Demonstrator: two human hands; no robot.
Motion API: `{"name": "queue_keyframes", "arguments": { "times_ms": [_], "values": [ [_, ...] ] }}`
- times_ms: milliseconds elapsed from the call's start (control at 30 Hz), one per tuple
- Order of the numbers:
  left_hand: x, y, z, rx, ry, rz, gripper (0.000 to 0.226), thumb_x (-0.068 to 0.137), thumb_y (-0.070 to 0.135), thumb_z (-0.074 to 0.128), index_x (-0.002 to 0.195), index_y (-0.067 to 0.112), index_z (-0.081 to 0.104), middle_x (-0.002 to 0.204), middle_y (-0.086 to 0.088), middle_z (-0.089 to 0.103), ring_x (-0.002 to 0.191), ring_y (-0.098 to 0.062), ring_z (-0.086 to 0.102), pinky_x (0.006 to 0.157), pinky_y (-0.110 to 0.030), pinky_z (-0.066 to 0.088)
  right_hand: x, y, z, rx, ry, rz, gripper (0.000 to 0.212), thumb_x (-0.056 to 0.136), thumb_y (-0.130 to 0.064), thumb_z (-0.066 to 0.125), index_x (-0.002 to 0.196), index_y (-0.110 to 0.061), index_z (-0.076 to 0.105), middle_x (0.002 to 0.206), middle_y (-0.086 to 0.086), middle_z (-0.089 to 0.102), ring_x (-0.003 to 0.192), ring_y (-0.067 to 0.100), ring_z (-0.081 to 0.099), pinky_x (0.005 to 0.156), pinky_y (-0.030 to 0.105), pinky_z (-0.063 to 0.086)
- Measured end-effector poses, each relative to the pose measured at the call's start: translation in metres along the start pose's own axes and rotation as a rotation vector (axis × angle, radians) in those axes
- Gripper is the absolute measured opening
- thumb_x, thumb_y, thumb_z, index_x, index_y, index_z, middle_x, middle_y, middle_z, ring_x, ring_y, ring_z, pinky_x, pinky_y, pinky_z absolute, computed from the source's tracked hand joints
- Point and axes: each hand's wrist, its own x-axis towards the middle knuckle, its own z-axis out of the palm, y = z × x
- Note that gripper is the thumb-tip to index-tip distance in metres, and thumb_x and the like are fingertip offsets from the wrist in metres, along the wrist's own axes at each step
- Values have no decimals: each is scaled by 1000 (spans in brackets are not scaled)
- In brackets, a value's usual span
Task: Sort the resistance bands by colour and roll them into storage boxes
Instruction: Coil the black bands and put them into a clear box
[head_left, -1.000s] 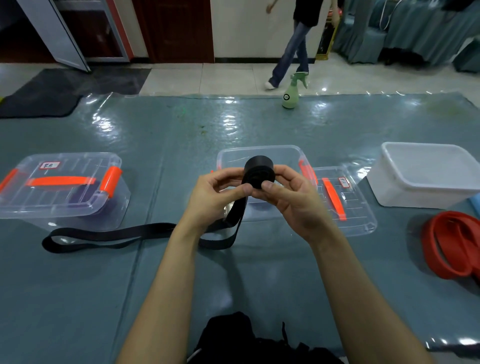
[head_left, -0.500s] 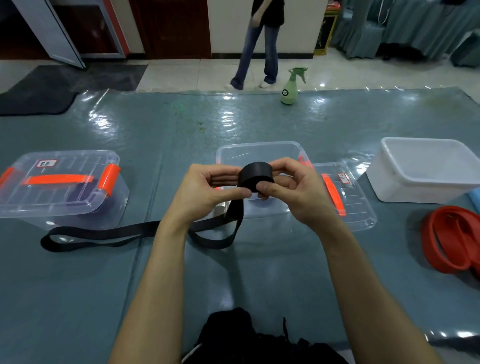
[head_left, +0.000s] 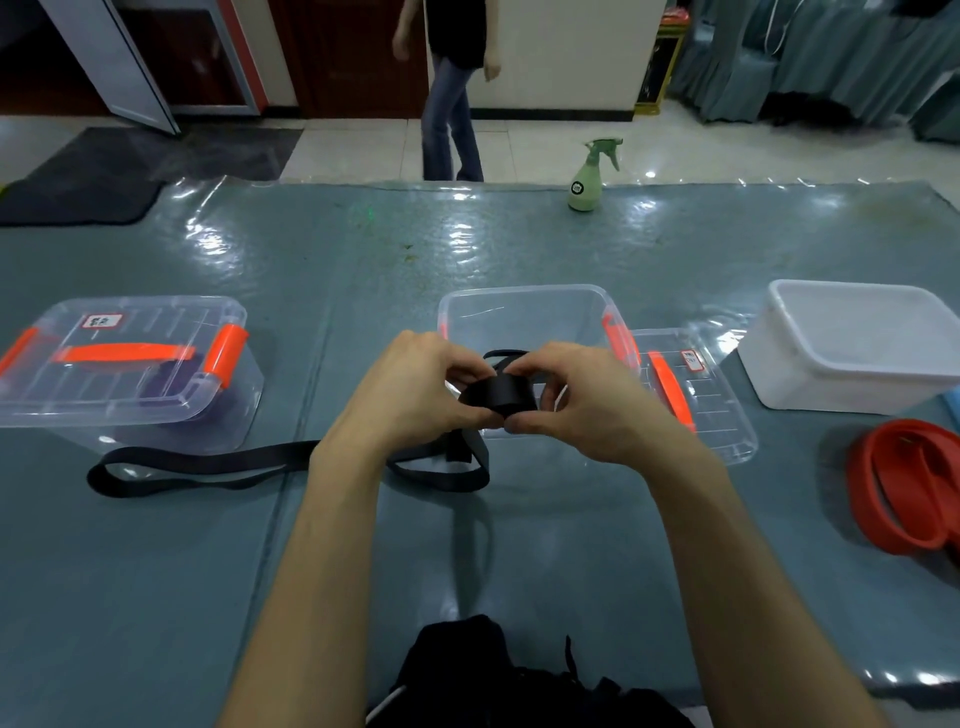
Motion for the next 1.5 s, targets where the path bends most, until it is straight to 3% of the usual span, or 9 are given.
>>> {"name": "queue_keyframes", "arguments": {
  "times_ms": [200, 333, 467, 600, 800, 933, 1133, 1300, 1500],
  "values": [
    [0, -9, -8, -208, 0, 14, 39, 68, 21, 101, 98, 40, 86, 91, 22, 83, 96, 7, 77, 86, -13, 58, -4, 5, 3, 189, 113, -24, 26, 86, -15, 91, 107, -17, 77, 94, 8, 67, 78, 27, 68, 79, 48, 58],
    [1, -12, -5, -579, 43, 18, 52, 67, 0, 101, 99, 38, 87, 102, 5, 86, 104, -10, 82, 89, -17, 60, -4, 10, -1, 559, 128, -15, 34, 90, 0, 84, 111, -22, 69, 80, -7, 74, 69, 22, 73, 74, 35, 61],
    [3, -10, 8, -629, 116, 46, 49, 69, 2, 100, 101, 36, 86, 103, 3, 86, 102, -13, 82, 90, -19, 60, -3, 12, 6, 824, 66, 33, 31, 97, 7, 72, 123, -8, 63, 101, 14, 76, 82, 29, 74, 86, 41, 62],
    [5, -15, 6, -198, 75, 2, 40, 66, 18, 103, 96, 36, 86, 88, 18, 83, 91, 4, 78, 85, -20, 61, 1, 19, 13, 295, -11, 78, 54, 87, -20, 91, 135, -26, 66, 117, -5, 72, 82, 16, 72, 80, 27, 60],
    [9, -3, 18, 44, 22, -7, 45, 71, 24, 97, 106, 35, 70, 94, 19, 82, 97, 1, 73, 90, -34, 59, 4, 20, 28, 119, 90, 4, 28, 83, -29, 93, 104, -17, 78, 75, -8, 65, 70, 11, 62, 62, 21, 46],
    [10, -14, 14, -184, 16, -32, 49, 72, 15, 100, 111, 34, 76, 100, 22, 82, 105, 8, 73, 93, -14, 51, 0, 33, 21, 472, 152, 54, 25, 87, -10, 89, 108, -17, 76, 78, 11, 76, 66, 25, 73, 71, 39, 61],
    [12, -9, 16, -404, 74, -5, 43, 72, 14, 101, 107, 32, 84, 100, 14, 85, 104, -2, 79, 94, -13, 56, -2, 40, 28, 938, 143, 48, 24, 95, 2, 74, 118, -3, 70, 89, 10, 76, 69, 22, 71, 72, 30, 60],
    [10, -10, 9, -4, -1, -63, 36, 67, 28, 103, 98, 34, 87, 82, 18, 80, 86, 3, 75, 85, -28, 61, 3, 45, 33, 407, 55, 56, 55, 83, -13, 93, 133, -21, 71, 122, -5, 72, 71, 10, 69, 77, 29, 61],
    [12, -5, 14, 68, -38, -82, 41, 66, 27, 101, 99, 35, 79, 87, 18, 78, 92, 0, 72, 86, -33, 58, 6, 36, 41, 129, 115, -9, 32, 81, -23, 95, 108, -20, 78, 85, -13, 65, 74, 14, 61, 69, 31, 52]
  ]
}}
